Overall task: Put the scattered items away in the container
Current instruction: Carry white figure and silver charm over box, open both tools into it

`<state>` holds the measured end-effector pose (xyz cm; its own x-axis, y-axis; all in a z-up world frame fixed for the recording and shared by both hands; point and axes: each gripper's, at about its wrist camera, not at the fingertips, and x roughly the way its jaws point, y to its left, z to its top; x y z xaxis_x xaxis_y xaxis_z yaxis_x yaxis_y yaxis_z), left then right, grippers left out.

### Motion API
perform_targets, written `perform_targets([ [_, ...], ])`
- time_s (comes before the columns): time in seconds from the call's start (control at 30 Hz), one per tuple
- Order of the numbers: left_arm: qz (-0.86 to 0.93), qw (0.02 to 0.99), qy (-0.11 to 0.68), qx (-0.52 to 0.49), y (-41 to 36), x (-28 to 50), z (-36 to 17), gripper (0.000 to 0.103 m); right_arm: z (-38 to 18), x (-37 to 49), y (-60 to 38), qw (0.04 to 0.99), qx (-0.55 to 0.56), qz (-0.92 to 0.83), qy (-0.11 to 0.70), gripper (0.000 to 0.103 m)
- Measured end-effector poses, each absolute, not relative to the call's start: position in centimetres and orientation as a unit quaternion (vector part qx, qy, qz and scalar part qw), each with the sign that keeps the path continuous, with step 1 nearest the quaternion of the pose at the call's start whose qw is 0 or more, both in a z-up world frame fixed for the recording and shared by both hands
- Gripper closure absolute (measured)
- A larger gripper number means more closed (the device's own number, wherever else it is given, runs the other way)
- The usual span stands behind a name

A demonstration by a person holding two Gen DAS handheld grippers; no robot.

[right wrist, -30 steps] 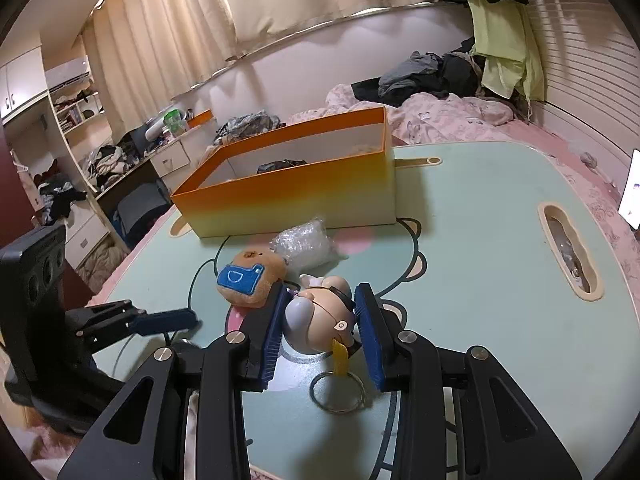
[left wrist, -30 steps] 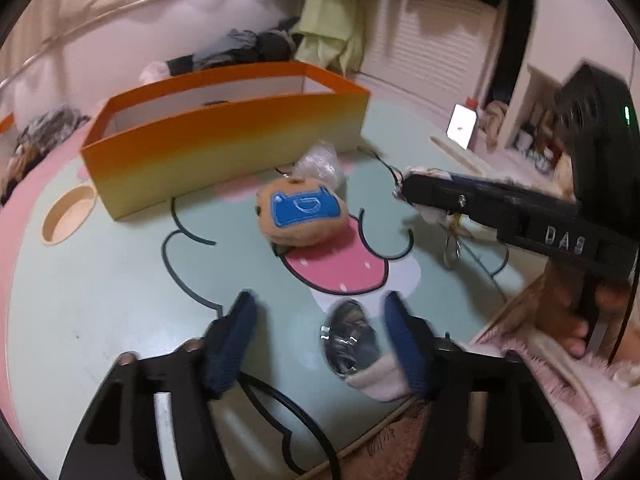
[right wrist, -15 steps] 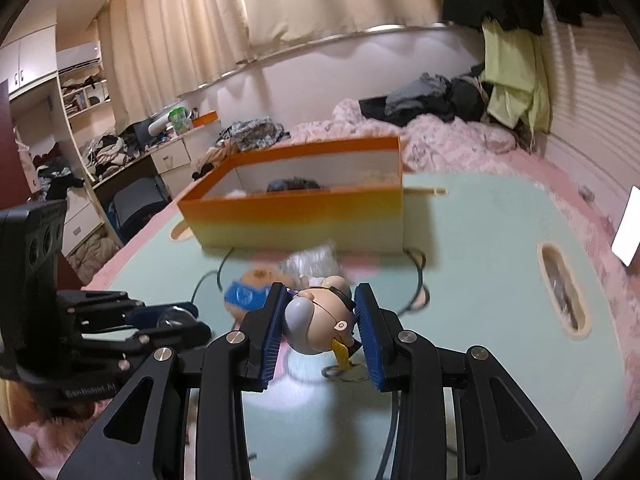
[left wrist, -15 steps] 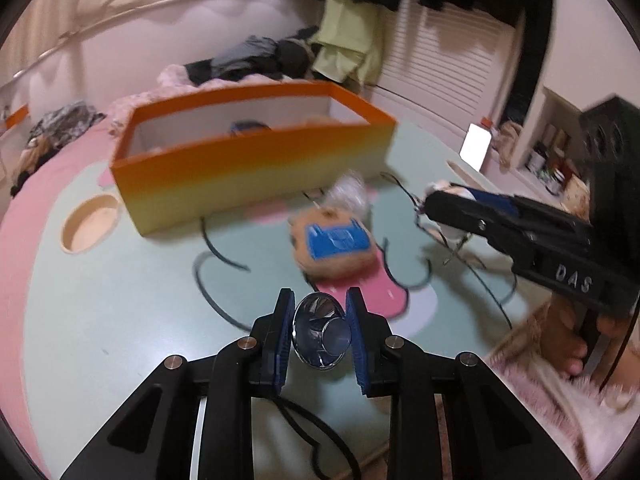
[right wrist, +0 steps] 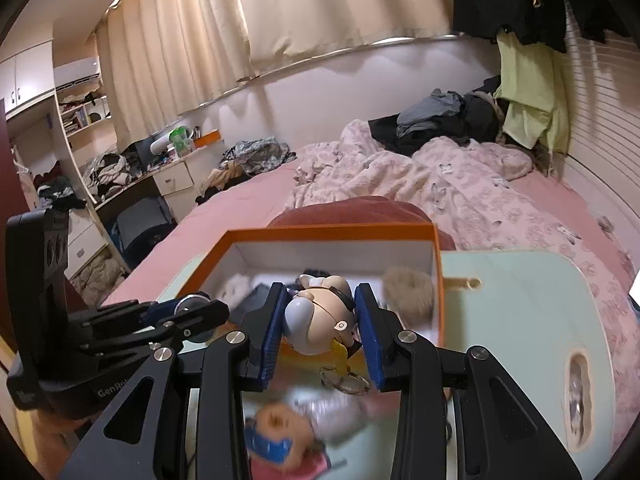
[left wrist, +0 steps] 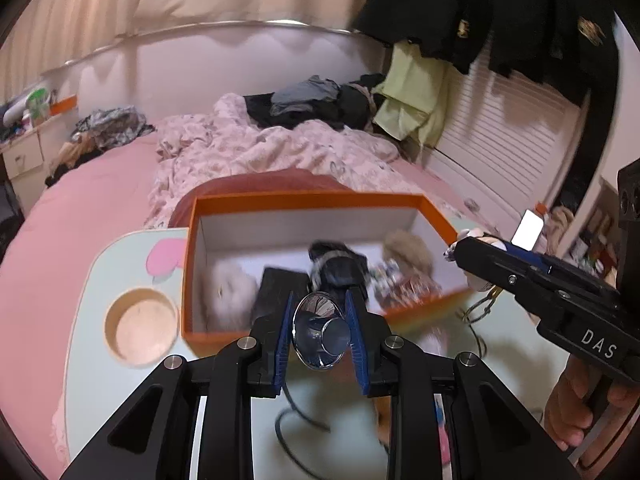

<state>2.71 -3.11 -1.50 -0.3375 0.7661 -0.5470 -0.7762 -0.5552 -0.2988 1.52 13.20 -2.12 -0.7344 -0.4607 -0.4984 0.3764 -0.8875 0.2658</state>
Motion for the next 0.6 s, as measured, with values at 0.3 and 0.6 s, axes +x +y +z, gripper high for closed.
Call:
perform_targets([
  [0.3,0.827,0.446,0.010,-0.343,-1.4,0.2,-2.8,0.078,-3.2,-2.1,12.3,0.197,0.319,-0.925,-0.066,0.066],
  [0.6,0.835,0.437,-0.020,-0.334,-2.3,0.0,-3.0,0.032,-3.8,-2.6,13.2,0.162,0.337,-0.922,-0.098,0.039],
])
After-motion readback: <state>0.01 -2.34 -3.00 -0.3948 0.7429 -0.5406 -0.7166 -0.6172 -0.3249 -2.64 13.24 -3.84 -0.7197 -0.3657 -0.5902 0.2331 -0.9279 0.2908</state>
